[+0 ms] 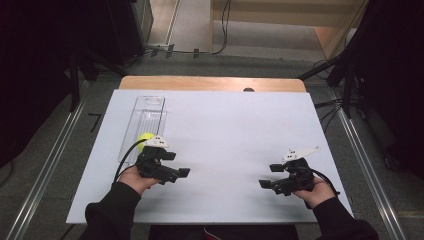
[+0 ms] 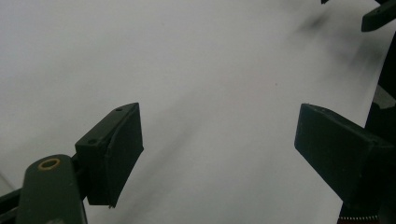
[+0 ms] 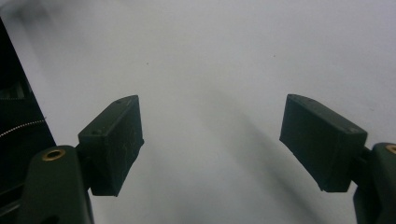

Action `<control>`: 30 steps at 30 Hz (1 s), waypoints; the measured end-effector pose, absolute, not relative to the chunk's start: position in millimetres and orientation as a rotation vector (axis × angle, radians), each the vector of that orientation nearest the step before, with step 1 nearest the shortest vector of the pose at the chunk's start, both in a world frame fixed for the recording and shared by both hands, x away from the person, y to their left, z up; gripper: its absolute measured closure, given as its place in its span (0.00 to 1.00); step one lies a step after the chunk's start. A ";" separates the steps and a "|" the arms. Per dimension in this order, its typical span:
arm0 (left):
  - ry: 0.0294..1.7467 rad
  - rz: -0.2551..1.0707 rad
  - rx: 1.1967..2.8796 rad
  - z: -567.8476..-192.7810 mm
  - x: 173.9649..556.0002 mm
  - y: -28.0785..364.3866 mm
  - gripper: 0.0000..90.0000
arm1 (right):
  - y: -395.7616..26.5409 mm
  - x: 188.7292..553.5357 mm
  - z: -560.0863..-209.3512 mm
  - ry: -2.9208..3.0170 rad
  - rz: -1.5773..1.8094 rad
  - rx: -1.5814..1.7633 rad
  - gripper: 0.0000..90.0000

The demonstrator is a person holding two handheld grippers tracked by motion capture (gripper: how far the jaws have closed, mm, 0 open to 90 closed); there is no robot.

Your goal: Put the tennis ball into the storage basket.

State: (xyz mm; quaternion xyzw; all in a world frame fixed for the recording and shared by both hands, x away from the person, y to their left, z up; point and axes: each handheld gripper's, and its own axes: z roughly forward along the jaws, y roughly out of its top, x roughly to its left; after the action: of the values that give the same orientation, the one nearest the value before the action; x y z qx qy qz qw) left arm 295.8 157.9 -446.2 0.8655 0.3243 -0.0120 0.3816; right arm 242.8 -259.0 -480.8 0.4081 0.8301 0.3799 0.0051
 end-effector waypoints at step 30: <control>0.711 -0.009 2.262 -462.0 272.2 169.5 0.18 | -262.4 244.1 -481.1 2.596 1.183 1.291 0.21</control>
State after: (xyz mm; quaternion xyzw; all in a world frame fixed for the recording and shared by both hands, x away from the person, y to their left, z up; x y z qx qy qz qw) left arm 272.2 169.5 -462.0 0.8841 0.2779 -0.0036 0.3756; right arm 244.1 -262.4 -481.1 0.4121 0.8290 0.3779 0.0052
